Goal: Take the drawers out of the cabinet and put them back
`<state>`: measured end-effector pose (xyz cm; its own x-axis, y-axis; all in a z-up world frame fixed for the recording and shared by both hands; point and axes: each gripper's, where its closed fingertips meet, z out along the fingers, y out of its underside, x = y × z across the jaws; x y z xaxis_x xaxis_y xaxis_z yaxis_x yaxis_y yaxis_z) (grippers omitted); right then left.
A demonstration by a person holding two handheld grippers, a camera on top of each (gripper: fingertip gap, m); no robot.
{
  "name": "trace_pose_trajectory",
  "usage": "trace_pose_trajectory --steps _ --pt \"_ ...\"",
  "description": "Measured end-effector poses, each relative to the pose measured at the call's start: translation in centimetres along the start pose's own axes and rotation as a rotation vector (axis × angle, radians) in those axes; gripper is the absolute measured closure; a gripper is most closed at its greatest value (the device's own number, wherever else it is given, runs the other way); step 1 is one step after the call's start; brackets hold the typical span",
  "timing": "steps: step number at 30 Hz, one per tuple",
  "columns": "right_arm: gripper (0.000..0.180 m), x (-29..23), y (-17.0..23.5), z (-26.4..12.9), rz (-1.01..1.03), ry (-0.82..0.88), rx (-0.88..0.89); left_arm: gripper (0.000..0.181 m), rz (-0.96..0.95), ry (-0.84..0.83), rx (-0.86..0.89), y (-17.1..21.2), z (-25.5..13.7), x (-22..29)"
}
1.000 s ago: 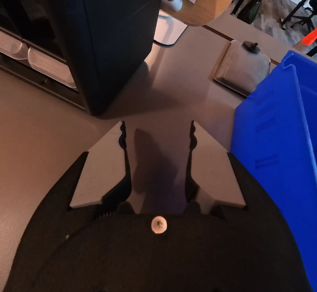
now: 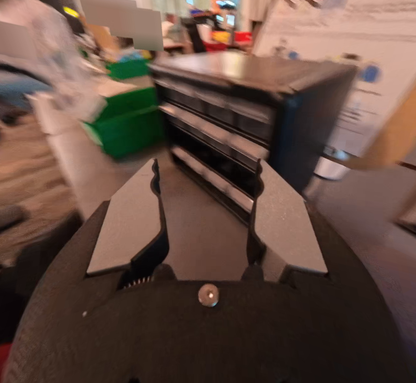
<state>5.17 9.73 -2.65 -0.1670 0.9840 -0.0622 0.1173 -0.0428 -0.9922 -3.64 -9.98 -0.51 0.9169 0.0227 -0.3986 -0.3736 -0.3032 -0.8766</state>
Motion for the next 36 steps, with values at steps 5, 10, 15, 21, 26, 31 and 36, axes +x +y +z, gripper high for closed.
trace_pose_trajectory --steps 5,10,15,21,26,31,36 --pt "0.089 -11.1 -5.3 0.5 0.059 -0.281 0.205 0.178 0.019 -0.067 0.063 -0.7 4.2 6.0" --pt "0.089 -13.6 -3.0 3.7 0.121 -0.234 0.133 0.179 0.092 -0.026 0.055 -0.8 5.9 11.1" --pt "0.126 -13.6 -0.5 4.7 0.120 -0.277 0.015 0.177 0.127 -0.105 0.065 -0.8 5.9 11.1" --pt "0.130 -11.0 -0.8 3.4 0.129 -0.244 0.005 0.146 0.143 -0.108 0.028 -0.1 3.3 9.4" --pt "0.129 -14.0 -1.7 0.0 0.079 -0.535 -0.031 0.117 -0.027 -0.021 0.048 0.5 -0.1 5.9" --pt "0.129 -18.3 -2.7 -2.9 -0.017 -0.741 -0.012 0.100 -0.095 0.241 0.107 -0.1 -0.8 9.7" --pt "0.129 -21.1 -2.3 -3.2 -0.036 -0.830 -0.049 0.091 -0.071 0.461 0.102 -0.6 -0.7 15.5"
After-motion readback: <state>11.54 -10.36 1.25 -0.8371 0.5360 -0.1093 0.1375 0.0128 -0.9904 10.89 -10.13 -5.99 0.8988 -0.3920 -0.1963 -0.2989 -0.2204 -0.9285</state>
